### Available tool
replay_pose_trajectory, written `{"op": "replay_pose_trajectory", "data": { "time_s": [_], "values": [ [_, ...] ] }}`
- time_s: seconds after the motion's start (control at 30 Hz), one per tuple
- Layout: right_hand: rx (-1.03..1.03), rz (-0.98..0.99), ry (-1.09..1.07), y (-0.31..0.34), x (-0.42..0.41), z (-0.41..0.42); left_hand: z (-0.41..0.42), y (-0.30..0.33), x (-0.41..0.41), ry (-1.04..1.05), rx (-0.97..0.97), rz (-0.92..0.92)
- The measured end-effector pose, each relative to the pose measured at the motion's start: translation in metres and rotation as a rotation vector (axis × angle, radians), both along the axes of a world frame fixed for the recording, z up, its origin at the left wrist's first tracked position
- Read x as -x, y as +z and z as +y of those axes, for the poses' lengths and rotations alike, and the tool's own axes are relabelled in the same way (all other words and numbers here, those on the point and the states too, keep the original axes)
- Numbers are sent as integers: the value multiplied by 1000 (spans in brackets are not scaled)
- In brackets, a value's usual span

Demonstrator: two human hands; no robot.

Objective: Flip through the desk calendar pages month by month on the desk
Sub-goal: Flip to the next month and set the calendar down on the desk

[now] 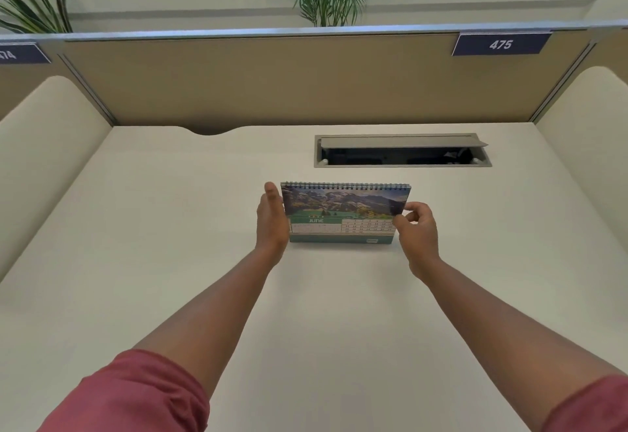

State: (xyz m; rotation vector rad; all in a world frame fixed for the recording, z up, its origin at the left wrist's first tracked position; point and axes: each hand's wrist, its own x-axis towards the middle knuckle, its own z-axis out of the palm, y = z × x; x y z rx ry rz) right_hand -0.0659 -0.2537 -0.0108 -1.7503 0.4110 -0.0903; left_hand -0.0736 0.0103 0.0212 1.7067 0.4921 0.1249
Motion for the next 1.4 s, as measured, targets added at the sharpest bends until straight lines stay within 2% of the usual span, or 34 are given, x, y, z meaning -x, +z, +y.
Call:
{"op": "replay_pose_trajectory", "data": {
  "time_s": [0.13,0.33,0.6,1.1,1.4],
  "values": [
    [-22,76,32,-11,-1,0,6,-22,-2,44,95,78],
    [-88,157,172,-15,-9,5,14,-39,-9,-65,172,193],
    [-148,186,211,-17,-36,18,20,-55,-23,-118,212,245],
    [-114,154,474,5,-179,136,123,-46,-111,204,307,148],
    [-120,179,524,-9,-241,187,163,-50,-155,313,298,89]
  ]
}}
